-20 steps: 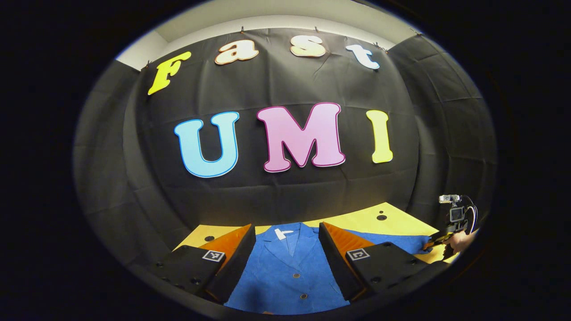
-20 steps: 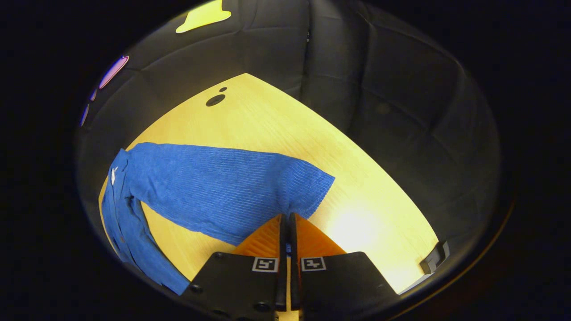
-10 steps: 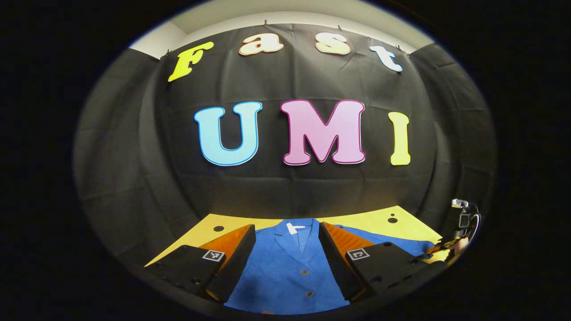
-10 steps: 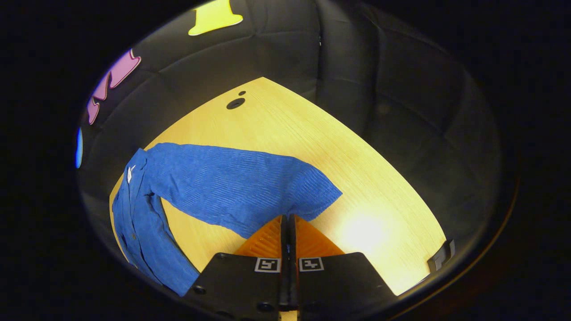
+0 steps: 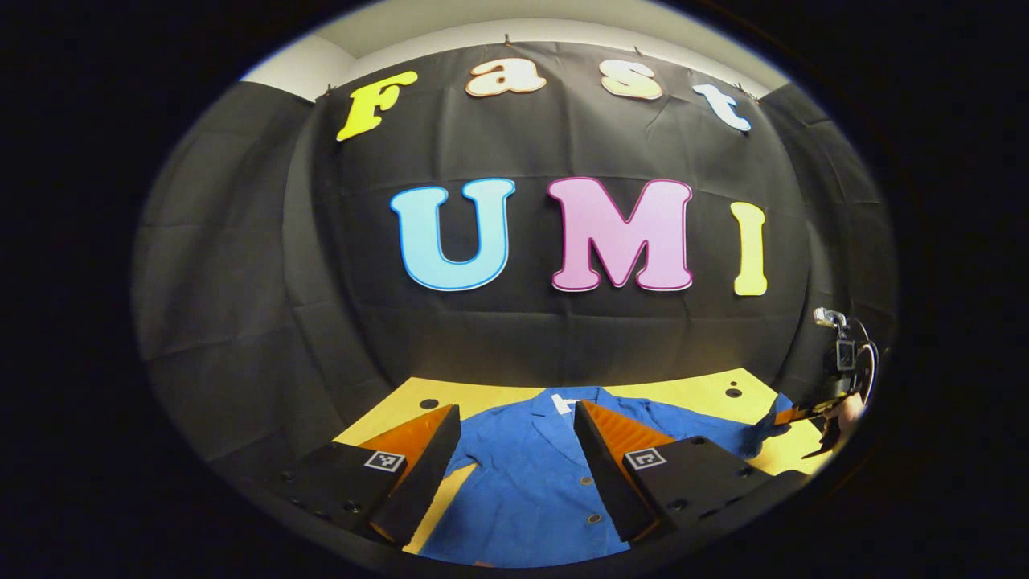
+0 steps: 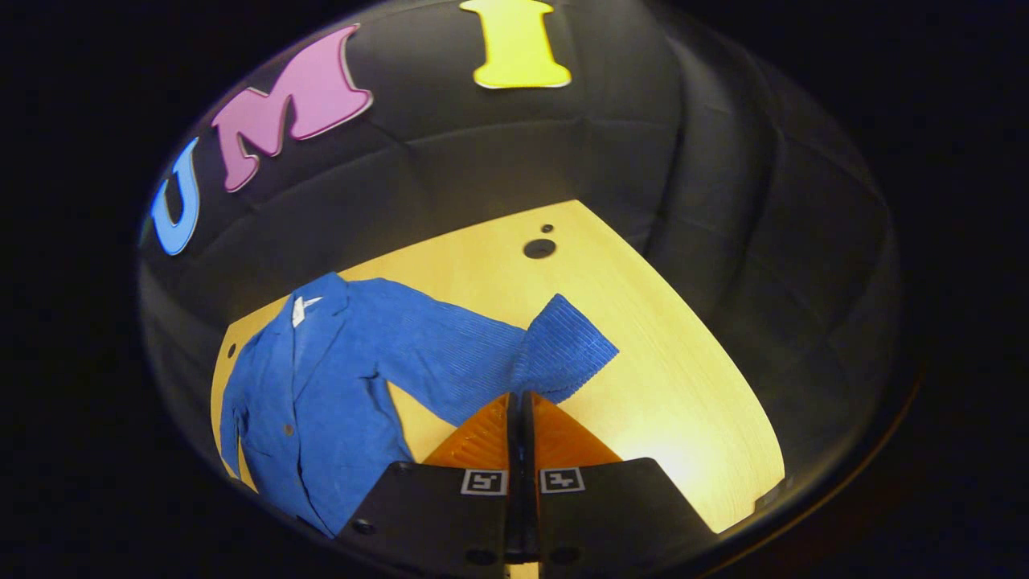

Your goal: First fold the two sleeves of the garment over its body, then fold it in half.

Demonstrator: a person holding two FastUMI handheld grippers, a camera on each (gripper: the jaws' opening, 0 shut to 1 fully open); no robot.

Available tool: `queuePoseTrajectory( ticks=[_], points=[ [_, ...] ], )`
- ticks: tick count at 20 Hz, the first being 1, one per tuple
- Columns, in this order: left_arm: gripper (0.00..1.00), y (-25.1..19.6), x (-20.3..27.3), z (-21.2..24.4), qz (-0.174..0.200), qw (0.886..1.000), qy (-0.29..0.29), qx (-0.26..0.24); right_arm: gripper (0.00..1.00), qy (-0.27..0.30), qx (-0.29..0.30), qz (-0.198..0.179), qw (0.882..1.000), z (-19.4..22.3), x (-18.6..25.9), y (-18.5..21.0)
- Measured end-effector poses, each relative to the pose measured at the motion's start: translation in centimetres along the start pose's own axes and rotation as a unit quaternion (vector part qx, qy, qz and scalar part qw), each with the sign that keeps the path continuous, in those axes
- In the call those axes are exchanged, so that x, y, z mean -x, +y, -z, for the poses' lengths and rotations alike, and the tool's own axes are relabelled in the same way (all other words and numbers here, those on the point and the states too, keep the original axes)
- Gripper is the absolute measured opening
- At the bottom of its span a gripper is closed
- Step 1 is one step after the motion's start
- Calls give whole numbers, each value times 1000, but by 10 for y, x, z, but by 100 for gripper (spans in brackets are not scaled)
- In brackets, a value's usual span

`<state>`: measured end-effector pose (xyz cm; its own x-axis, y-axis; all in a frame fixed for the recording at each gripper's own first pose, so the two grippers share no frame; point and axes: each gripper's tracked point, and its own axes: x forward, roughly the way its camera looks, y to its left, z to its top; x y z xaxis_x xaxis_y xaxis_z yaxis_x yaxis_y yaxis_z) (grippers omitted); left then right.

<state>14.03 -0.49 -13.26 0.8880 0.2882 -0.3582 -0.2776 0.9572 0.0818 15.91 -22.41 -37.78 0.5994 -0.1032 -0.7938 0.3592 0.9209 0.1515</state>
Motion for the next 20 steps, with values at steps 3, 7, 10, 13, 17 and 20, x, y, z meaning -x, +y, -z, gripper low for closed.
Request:
queuePoseTrajectory(
  ticks=[3, 7, 10, 13, 17, 20],
  points=[
    [81, 20, 10, 1, -15, 999, -9, -30, 0, -11, 20, -37, 999, -12, -5, 56],
    [81, 44, 17, 7, -29, 998, -12, -51, 1, -15, 59, -83, 995, -26, -15, 137],
    [82, 67, 22, 14, -48, 998, -5, -33, 1, -17, 85, -125, 988, -29, -16, 208],
    [82, 95, 24, 25, -71, 997, 4, -24, 1, -18, 111, -166, 980, -18, -18, 280],
    [82, 137, 28, 43, -111, 994, 16, -11, 0, -3, 137, -215, 967, 10, -17, 368],
    [82, 162, 23, 58, -127, 992, 16, 3, 1, 8, 134, -248, 960, 39, -21, 425]
  ],
)
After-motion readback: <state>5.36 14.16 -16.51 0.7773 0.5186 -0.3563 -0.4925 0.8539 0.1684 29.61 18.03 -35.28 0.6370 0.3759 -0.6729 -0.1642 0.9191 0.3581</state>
